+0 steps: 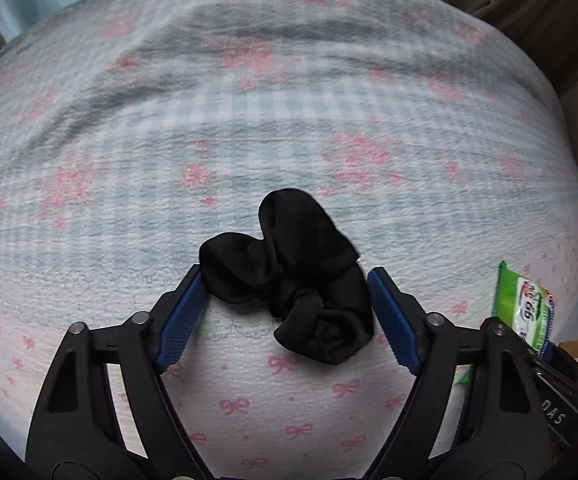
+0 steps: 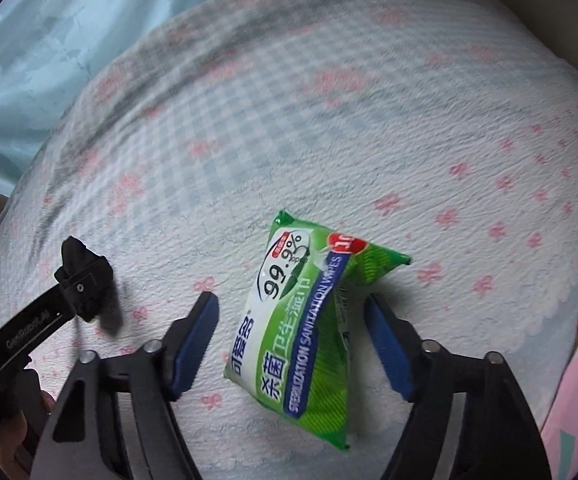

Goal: Organize soft objects
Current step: 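Grasp the black sock with the left tool while the right tool grasps the green wipes packet, then carry sock and wipes packet into the cardboard box and open both tools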

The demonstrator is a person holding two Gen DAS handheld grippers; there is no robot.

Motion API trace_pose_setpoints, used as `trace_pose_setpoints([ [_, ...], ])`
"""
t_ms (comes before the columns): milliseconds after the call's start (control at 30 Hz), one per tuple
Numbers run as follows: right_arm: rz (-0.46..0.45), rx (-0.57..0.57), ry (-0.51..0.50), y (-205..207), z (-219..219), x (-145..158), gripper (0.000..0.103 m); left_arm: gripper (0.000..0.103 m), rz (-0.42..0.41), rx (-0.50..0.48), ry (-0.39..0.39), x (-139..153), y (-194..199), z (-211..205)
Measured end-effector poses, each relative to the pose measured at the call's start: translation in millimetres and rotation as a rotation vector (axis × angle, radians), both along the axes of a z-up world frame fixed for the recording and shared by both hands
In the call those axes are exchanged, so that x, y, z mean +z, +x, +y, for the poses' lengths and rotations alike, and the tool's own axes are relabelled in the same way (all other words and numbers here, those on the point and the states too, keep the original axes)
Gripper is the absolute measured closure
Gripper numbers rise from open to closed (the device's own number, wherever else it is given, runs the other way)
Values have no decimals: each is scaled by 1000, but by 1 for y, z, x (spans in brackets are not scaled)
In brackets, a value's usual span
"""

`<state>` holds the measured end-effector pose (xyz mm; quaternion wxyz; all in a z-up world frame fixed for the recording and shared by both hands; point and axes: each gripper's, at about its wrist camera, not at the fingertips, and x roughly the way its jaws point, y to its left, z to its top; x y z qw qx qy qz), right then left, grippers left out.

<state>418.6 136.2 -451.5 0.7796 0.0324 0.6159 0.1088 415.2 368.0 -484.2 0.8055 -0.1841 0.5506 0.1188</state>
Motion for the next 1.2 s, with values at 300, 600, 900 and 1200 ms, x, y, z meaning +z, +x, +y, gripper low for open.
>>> trace_pose_setpoints([
  [300,-21,54,-46,-6,5,0,63,82,12,-11,39,1,4,7],
  [600,-55,62,-13,-28,-2,33,65,84,-50,-30,62,43,-20,4],
  [900,-142,68,24,-60,-17,105,66,84,-138,-79,104,123,-67,-23],
  [1200,-254,44,72,-113,-52,214,66,84,-232,-149,129,224,-128,-69],
])
